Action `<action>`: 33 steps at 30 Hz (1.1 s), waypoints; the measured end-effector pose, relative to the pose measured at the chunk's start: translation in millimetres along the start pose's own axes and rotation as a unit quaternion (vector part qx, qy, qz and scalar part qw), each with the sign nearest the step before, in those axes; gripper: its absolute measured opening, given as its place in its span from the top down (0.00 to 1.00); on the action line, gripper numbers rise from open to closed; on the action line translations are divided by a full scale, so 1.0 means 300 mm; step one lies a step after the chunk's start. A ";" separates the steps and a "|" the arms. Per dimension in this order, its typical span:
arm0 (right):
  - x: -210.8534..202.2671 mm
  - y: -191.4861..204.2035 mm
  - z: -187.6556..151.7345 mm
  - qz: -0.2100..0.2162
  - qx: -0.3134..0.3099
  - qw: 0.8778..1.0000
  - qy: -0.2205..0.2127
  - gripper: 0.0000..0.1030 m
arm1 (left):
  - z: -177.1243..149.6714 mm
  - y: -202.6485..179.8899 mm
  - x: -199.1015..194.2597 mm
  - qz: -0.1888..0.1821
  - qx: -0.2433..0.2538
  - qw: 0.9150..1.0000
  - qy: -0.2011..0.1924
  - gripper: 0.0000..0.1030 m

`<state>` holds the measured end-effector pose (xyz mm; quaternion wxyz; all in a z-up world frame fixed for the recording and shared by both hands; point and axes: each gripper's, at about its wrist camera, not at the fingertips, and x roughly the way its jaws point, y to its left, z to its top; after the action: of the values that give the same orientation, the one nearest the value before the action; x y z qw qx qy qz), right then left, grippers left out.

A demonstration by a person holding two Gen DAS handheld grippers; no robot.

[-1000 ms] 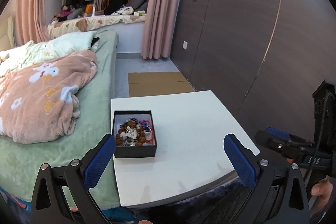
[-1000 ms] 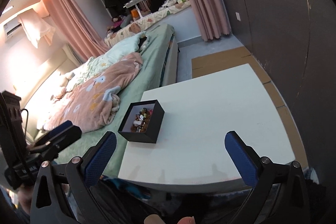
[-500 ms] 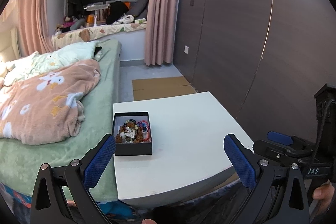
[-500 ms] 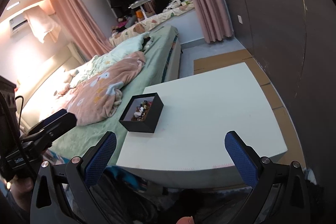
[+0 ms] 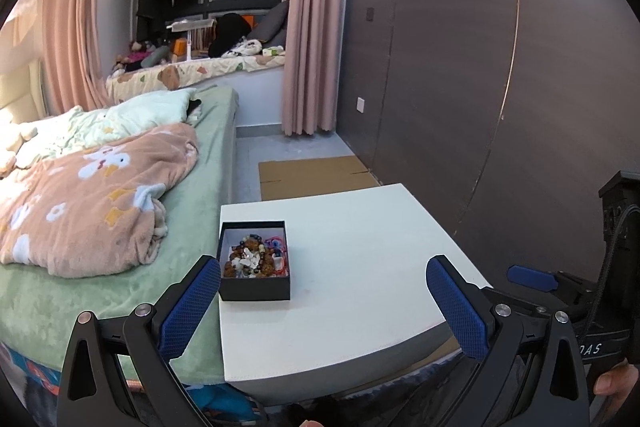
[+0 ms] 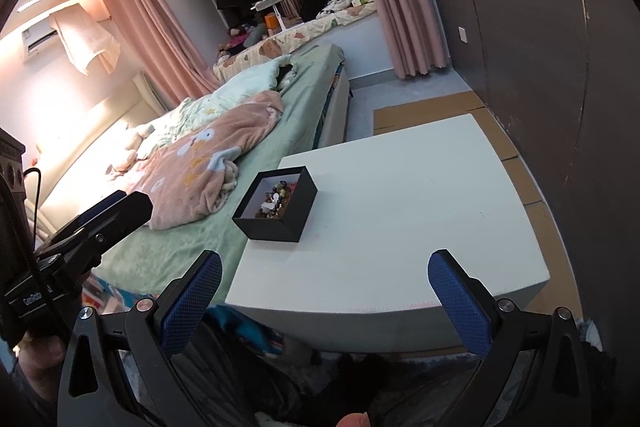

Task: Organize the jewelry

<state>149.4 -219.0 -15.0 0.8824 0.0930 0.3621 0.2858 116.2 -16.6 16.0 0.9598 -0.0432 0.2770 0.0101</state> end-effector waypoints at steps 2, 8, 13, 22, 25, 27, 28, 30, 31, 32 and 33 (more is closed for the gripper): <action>-0.004 0.002 0.000 -0.002 0.001 1.000 -0.001 0.00 | -0.004 0.002 -0.006 0.001 -0.003 1.000 -0.001 0.01; -0.012 0.007 0.002 -0.009 0.004 1.000 0.000 0.00 | 0.002 0.014 -0.038 -0.002 -0.009 1.000 -0.011 0.01; -0.036 0.014 0.004 -0.012 0.003 1.000 -0.005 0.00 | 0.003 0.011 -0.066 -0.001 -0.007 1.000 -0.021 0.01; -0.064 0.021 0.003 -0.014 -0.001 1.000 -0.008 0.00 | 0.001 0.009 -0.092 -0.005 -0.010 1.000 -0.025 0.01; -0.073 0.024 0.003 -0.017 -0.002 1.000 -0.010 0.00 | -0.001 0.008 -0.097 -0.006 -0.011 1.000 -0.026 0.01; -0.072 0.024 0.004 -0.015 -0.002 1.000 -0.010 0.00 | -0.002 0.008 -0.098 -0.005 -0.011 1.000 -0.027 0.01; -0.069 0.024 0.004 -0.015 -0.002 1.000 -0.009 0.00 | -0.004 0.006 -0.102 -0.005 -0.011 1.000 -0.028 0.01; -0.071 0.024 0.004 -0.015 -0.001 1.000 -0.008 0.00 | -0.007 0.001 -0.111 -0.006 -0.010 0.999 -0.030 0.01; -0.073 0.025 0.003 -0.014 0.000 1.000 -0.008 0.00 | -0.009 0.000 -0.116 -0.006 -0.010 0.999 -0.031 0.01; -0.070 0.026 0.002 -0.014 0.000 1.000 -0.009 0.00 | -0.012 -0.001 -0.118 -0.006 -0.010 0.999 -0.031 0.01; -0.074 0.027 0.002 -0.013 0.000 1.000 -0.010 0.00 | -0.014 -0.004 -0.119 -0.005 -0.010 0.999 -0.030 0.01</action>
<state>133.4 -225.2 1.3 0.8897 0.0914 0.3543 0.2731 84.0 -18.0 31.6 0.9674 -0.0537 0.2474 0.0096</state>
